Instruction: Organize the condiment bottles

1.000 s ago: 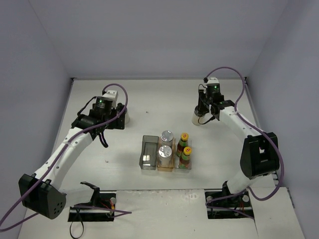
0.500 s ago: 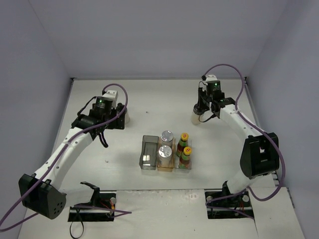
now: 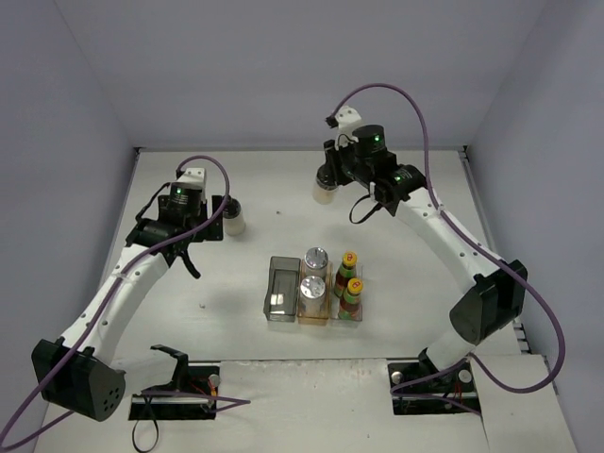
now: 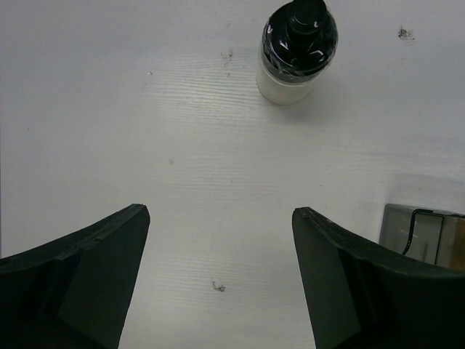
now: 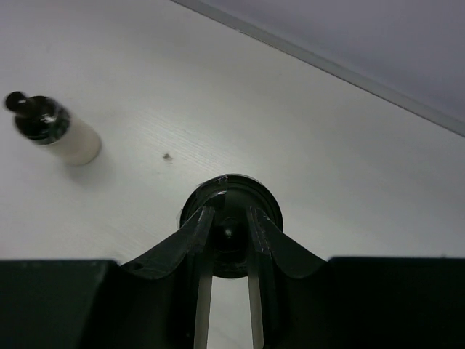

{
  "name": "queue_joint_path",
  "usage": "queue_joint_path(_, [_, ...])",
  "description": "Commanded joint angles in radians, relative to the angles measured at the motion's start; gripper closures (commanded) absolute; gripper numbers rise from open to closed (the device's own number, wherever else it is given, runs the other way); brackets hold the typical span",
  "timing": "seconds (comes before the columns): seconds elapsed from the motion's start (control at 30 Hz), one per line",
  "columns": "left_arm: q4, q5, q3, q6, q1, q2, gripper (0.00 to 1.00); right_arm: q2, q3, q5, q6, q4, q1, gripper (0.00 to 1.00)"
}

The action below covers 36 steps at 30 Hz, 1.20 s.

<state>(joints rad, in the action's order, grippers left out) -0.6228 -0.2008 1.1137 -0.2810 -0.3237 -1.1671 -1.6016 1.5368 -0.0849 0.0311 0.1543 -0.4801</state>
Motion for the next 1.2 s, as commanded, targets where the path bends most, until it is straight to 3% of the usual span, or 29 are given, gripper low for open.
queue_joint_path(0.0, [0.041,-0.034,0.003,-0.004,0.018,0.035,0.20,0.009,0.088,-0.070,0.052,-0.024,-0.066,1.00])
queue_joint_path(0.5, [0.048,-0.020,-0.002,-0.014,0.051,0.041,0.20,0.046,0.092,-0.199,0.122,0.057,-0.348,1.00])
queue_joint_path(1.17, [0.055,0.004,-0.008,-0.020,0.066,0.047,0.20,0.117,-0.145,-0.237,0.079,0.045,-0.497,1.00])
